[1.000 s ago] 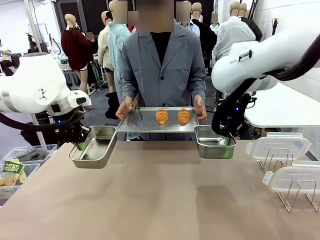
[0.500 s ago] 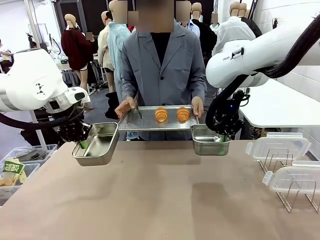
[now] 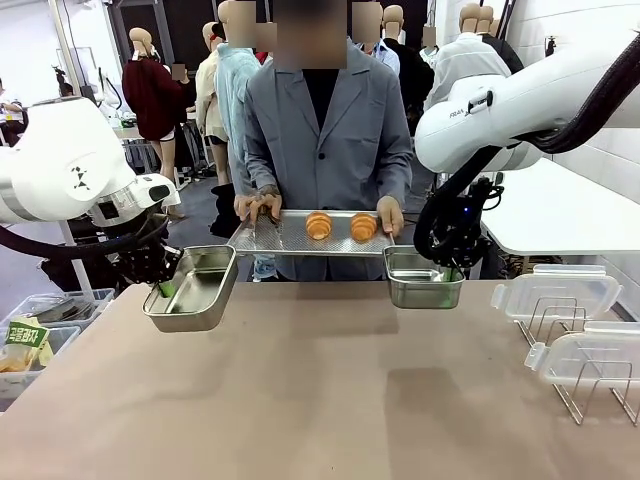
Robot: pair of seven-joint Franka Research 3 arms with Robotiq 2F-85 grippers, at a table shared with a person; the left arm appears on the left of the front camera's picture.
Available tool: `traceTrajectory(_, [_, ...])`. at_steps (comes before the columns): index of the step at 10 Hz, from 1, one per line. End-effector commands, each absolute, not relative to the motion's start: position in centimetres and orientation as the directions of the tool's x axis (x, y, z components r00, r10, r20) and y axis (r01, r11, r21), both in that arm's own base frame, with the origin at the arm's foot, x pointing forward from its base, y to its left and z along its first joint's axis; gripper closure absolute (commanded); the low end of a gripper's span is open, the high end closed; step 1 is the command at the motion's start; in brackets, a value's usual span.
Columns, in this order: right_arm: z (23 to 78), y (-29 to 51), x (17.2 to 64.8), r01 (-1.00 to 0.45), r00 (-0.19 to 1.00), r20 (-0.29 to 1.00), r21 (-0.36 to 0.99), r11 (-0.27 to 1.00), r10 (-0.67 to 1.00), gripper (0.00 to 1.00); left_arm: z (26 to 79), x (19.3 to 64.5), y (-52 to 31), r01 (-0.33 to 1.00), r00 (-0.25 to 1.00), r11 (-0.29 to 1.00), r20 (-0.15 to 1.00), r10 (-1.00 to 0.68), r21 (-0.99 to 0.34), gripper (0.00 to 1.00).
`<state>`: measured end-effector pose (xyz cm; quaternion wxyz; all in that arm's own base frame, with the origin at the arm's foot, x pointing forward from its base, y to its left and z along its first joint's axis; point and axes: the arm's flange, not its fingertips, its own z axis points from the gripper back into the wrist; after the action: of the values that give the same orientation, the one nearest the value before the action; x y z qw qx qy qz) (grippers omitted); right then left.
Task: Place the bread in airtight containers.
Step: Once an object is inside an Airtight Container , place the container in the center of the table.
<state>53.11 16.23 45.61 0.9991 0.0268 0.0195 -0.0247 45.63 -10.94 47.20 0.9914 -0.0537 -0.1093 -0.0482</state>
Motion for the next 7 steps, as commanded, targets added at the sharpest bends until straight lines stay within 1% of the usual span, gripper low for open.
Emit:
traceTrajectory(1, [45.63, 15.88, 52.57, 0.051, 0.998, -0.037, 0.051, 0.997, -0.050, 1.00, 47.40, 45.67, -10.74, 0.112, 0.967, 0.991, 0.236, -0.091, -0.077, 1.00])
traceTrajectory(7, [45.63, 15.88, 52.57, 0.051, 0.998, -0.037, 0.051, 0.997, -0.050, 1.00, 47.40, 45.67, -10.74, 0.112, 0.967, 0.991, 0.236, -0.091, -0.077, 1.00])
